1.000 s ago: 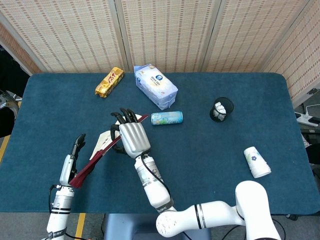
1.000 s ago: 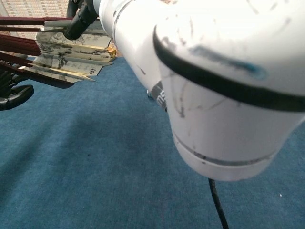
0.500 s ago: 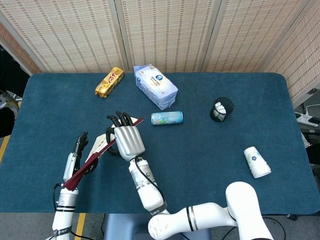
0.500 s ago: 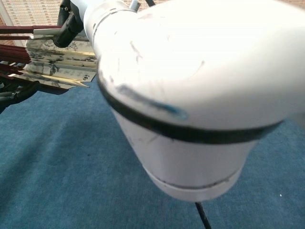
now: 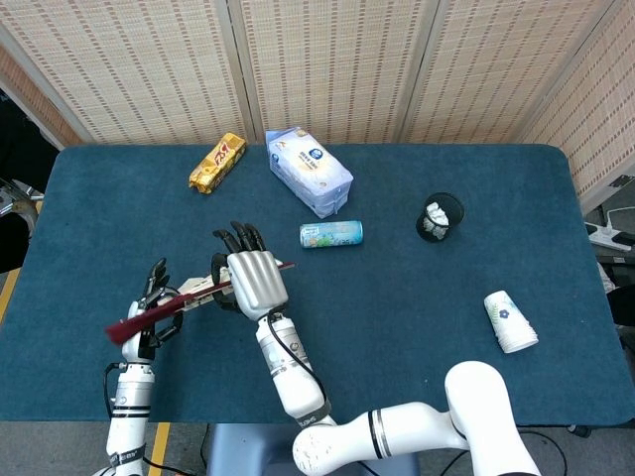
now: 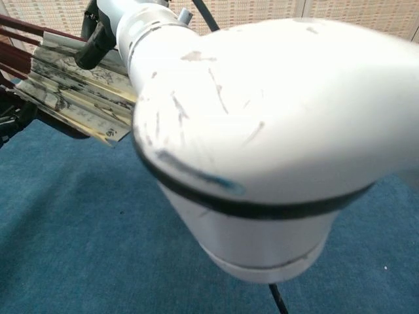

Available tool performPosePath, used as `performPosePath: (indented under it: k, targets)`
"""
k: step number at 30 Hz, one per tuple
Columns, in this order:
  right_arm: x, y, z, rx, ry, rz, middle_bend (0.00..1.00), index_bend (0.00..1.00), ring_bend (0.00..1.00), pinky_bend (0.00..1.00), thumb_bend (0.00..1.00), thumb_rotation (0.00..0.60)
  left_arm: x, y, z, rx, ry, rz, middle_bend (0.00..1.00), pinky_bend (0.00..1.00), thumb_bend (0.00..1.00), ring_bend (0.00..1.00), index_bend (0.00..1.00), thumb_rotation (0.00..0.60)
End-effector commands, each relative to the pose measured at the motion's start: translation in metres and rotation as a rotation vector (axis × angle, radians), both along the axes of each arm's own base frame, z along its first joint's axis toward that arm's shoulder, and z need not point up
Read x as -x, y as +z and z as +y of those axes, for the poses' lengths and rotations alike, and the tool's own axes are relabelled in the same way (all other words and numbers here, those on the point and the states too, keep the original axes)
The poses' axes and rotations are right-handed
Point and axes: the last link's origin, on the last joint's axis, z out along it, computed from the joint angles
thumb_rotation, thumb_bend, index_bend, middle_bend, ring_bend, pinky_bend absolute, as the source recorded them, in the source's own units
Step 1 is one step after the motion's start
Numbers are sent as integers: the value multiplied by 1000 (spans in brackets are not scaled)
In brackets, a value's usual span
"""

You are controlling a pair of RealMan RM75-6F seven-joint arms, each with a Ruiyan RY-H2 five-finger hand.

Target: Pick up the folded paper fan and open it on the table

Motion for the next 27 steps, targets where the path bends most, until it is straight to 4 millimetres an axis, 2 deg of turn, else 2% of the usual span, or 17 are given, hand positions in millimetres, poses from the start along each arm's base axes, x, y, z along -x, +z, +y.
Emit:
performPosePath:
  k: [1,8,19,27]
  targets:
    - [1,1,-1,2,-2,-4,149,749,0,0,584,600,0,1,1,-24,8,1,34,79,703,0,696,600]
    - [6,12,-6,28,1,-2,149,749,0,0,583,600,9,7,7,-75,25,62,59,92,705,0,718,600]
    - [31,40,-16,79,16,30,149,749,0,0,583,600,32,35,31,-222,72,261,97,95,696,0,710,600]
    - [44,51,-19,122,58,71,149,745,0,0,583,600,38,47,48,-308,103,381,107,93,681,0,708,600]
